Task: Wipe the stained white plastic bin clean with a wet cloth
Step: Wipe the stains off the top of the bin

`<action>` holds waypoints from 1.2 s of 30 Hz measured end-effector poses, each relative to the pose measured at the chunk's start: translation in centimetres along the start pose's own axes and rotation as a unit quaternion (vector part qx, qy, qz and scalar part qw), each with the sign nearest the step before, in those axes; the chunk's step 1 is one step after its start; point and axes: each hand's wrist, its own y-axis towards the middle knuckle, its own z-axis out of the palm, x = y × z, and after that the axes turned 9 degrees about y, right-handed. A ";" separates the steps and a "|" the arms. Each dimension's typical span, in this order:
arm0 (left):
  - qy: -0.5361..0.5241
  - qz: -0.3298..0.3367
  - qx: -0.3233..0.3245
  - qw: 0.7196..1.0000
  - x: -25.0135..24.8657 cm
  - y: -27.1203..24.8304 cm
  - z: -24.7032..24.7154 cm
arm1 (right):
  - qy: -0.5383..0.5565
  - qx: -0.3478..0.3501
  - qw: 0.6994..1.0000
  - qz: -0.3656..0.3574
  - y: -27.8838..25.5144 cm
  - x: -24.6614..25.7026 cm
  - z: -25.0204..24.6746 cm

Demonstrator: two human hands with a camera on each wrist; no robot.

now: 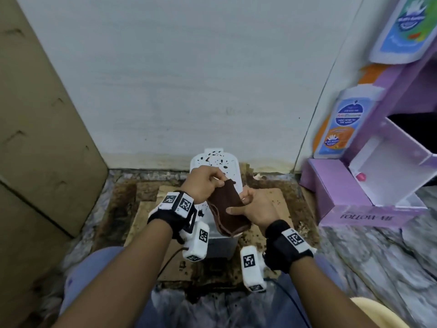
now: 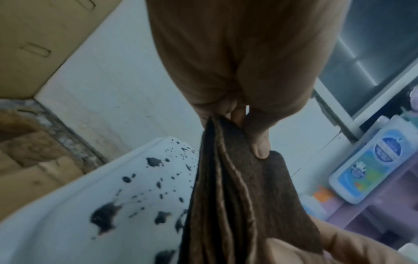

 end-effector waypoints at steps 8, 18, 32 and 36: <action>0.045 0.038 0.031 0.998 2.0 2.8 3.5 | -0.118 -0.137 0.983 -0.016 1.6 -4.0 1.8; -0.182 -0.137 -0.180 0.957 8.1 -1.5 2.4 | -0.244 -0.180 0.947 -0.102 1.4 -4.7 2.2; -0.211 -0.166 -0.149 0.952 10.4 -1.2 6.4 | -0.457 0.011 0.870 -0.183 2.2 -7.1 5.4; -0.195 -0.175 -0.165 0.951 10.1 -0.2 7.4 | -0.474 0.043 0.861 -0.180 3.0 -6.5 4.8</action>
